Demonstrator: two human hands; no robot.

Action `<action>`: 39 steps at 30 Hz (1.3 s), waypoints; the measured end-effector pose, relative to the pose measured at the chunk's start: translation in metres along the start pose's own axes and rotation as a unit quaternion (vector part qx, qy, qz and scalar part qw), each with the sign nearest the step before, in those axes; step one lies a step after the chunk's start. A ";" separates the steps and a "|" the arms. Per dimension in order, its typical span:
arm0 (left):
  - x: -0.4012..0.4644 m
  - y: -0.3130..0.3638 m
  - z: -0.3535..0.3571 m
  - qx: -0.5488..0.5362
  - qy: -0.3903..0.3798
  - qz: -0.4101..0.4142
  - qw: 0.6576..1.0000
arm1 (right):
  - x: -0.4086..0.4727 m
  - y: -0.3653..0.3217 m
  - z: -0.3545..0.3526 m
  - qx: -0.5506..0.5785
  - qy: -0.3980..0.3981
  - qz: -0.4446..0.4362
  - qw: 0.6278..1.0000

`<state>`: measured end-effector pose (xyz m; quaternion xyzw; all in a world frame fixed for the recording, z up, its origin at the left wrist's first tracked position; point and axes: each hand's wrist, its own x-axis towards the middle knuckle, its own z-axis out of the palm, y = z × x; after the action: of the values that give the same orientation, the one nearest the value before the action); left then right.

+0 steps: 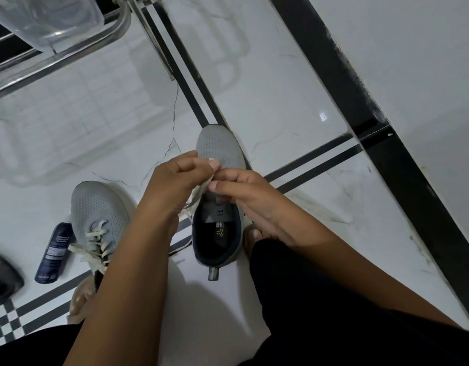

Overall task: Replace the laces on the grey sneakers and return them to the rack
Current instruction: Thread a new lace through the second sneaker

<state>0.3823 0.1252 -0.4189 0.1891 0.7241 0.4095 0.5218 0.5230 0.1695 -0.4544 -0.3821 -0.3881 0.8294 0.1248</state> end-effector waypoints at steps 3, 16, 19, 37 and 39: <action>-0.001 0.003 0.002 0.001 0.023 0.004 1.000 | -0.004 -0.003 0.000 0.099 -0.031 0.006 0.995; 0.014 -0.016 -0.029 -0.176 0.206 -0.104 0.957 | -0.025 -0.027 -0.060 -0.169 0.153 0.035 0.973; 0.020 -0.032 -0.045 -0.212 0.242 -0.158 0.934 | -0.033 -0.033 -0.092 -0.286 0.221 0.036 0.931; 0.010 -0.024 0.010 0.277 -0.107 0.140 0.945 | -0.015 -0.038 -0.038 -0.358 0.111 -0.027 0.926; 0.011 -0.024 0.001 0.291 -0.052 0.143 0.944 | -0.016 -0.036 -0.046 -0.354 0.141 -0.021 0.924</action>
<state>0.3830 0.1191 -0.4443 0.4553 0.7490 0.2404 0.4171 0.5643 0.2108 -0.4383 -0.5062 -0.6427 0.5727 0.0523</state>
